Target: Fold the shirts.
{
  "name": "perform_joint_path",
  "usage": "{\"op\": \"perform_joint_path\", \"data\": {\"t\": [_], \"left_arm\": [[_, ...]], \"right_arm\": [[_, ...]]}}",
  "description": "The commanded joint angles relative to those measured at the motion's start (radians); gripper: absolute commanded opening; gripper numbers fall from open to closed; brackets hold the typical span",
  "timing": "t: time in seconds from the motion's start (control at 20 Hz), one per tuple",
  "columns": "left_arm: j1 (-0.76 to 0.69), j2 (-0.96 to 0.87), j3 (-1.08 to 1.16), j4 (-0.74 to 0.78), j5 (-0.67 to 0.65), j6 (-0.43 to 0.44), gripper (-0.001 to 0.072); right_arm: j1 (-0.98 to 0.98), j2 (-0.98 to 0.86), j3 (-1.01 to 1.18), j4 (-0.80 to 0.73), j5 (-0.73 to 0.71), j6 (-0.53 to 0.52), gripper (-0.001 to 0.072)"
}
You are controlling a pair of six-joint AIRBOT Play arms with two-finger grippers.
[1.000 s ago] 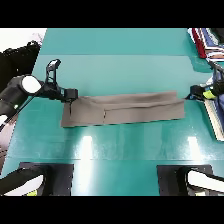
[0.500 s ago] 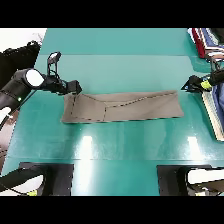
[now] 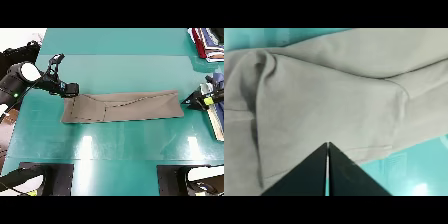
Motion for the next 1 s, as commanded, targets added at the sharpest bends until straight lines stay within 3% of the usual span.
{"op": "perform_joint_path", "data": {"t": [0.0,0.05,0.15,0.25,0.3,0.55,0.8,0.95], "left_arm": [[-0.011,-0.002,-0.002,-0.045,0.022,0.000,0.0028],[-0.026,-0.003,-0.005,-0.046,0.037,0.000,0.0028],[-0.077,-0.021,-0.006,-0.047,0.071,0.000,0.0028],[-0.139,-0.067,-0.003,-0.060,0.122,-0.007,0.0027],[-0.167,-0.102,0.006,-0.076,0.146,-0.008,0.0027],[-0.280,-0.351,0.211,-0.143,0.159,-0.008,0.0027],[-0.388,-0.564,0.420,-0.167,0.136,-0.007,0.0027],[-0.414,-0.618,0.447,-0.178,0.125,-0.008,0.0027]], "right_arm": [[0.019,-0.061,-0.030,0.083,-0.001,-0.044,0.0504],[0.041,-0.071,-0.030,0.084,-0.013,-0.045,0.0498],[0.080,-0.080,-0.030,0.083,-0.051,-0.071,0.0351],[0.101,-0.071,-0.030,0.084,-0.065,-0.100,0.0083],[0.100,-0.056,-0.030,0.085,-0.062,-0.114,0.0016],[0.114,0.142,-0.030,0.098,-0.048,-0.115,0.0016],[0.202,0.325,-0.012,0.377,-0.027,-0.093,0.0015],[0.297,0.345,0.121,0.390,0.009,-0.043,0.0015]]}}
